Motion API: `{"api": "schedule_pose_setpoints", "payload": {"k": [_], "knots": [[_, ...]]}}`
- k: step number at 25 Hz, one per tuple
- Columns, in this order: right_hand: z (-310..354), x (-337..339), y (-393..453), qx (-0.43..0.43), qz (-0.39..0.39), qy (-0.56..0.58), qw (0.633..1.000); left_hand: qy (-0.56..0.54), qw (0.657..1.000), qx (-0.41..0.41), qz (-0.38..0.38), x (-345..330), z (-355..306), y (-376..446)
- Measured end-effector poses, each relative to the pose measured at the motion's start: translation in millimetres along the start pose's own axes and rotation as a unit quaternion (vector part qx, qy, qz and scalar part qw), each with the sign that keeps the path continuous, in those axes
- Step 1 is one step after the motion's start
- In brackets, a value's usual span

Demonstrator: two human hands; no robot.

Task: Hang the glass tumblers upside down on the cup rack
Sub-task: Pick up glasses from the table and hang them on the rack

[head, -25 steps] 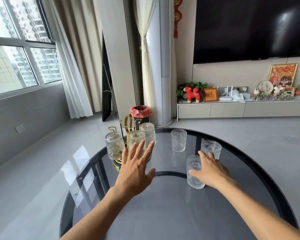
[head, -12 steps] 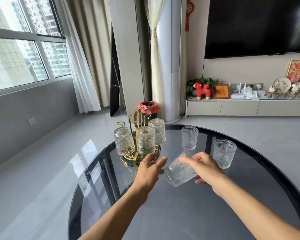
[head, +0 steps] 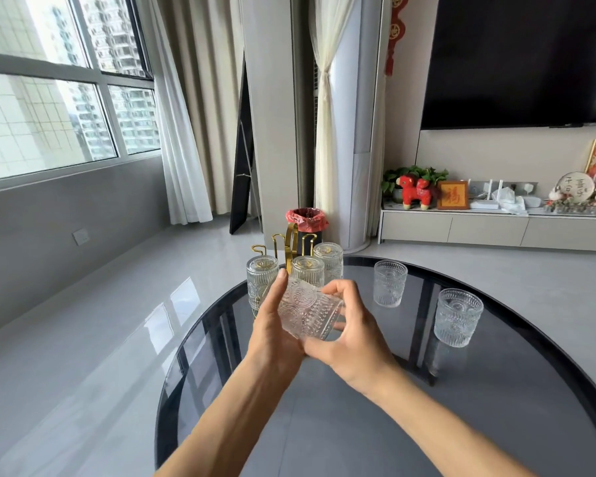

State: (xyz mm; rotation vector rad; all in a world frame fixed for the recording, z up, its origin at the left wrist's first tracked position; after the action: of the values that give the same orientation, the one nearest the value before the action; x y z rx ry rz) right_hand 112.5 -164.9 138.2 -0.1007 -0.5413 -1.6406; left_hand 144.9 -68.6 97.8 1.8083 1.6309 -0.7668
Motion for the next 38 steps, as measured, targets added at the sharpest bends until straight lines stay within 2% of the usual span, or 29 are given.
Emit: {"api": "schedule_pose_setpoints", "payload": {"k": [3, 6, 9, 12, 15, 20, 24, 26, 28, 32, 38], "knots": [[24.2, -1.2, -0.4, 0.071, -0.036, -0.065, 0.995, 0.035, 0.999, 0.040, 0.006, 2.7, -0.1, -7.1], [36.6, -16.1, 3.9, 0.111, 0.008, -0.097, 0.989, 0.089, 0.994, 0.013, -0.058, 22.4, -14.6, -1.1], [37.8, -33.4, 27.3, 0.073, 0.096, -0.101, 0.988, 0.097, 0.986, -0.106, -0.083, 43.7, -60.7, 15.6], [19.8, -41.2, 78.7, 0.000, 0.104, -0.136, 0.985, 0.088, 0.976, -0.180, -0.090, 66.2, -110.8, 45.6], [11.5, -49.3, 130.0, -0.034, 0.091, -0.222, 0.970, 0.099, 0.971, -0.188, -0.108, 85.5, -139.5, 81.1], [12.8, -83.8, 203.5, 0.007, 0.089, -0.351, 0.932, 0.142, 0.950, -0.237, -0.141, 108.7, -165.4, 143.9], [-6.0, -91.0, 223.5, 0.008, 0.066, -0.361, 0.930, 0.274, 0.922, -0.257, -0.098, 107.1, -165.2, 179.2], [-9.0, -87.1, 224.7, 0.026, 0.044, -0.352, 0.934, 0.329, 0.905, -0.256, -0.086, 100.8, -162.1, 192.9], [-7.6, -85.1, 224.9, 0.039, 0.036, -0.350, 0.935, 0.355, 0.897, -0.240, -0.108, 98.6, -160.1, 204.2], [-6.9, -89.9, 221.9, 0.051, 0.033, -0.368, 0.928, 0.432, 0.875, -0.174, -0.134, 98.3, -148.1, 216.3], [-9.7, -87.9, 222.9, 0.050, 0.042, -0.367, 0.928, 0.516, 0.847, -0.064, -0.115, 105.0, -122.6, 225.0]]}}
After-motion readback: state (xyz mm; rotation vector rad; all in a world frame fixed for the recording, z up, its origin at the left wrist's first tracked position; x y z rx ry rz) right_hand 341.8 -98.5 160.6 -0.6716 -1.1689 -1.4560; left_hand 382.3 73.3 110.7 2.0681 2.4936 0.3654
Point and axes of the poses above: each hand's wrist, its own y-axis towards the middle knuckle, its own x-axis out of the back of the hand, z = x × y, the point moved 10 cm from there along y, towards the middle knuckle, and after that the axes turned 10 degrees about -x, right-handed, at the moved point
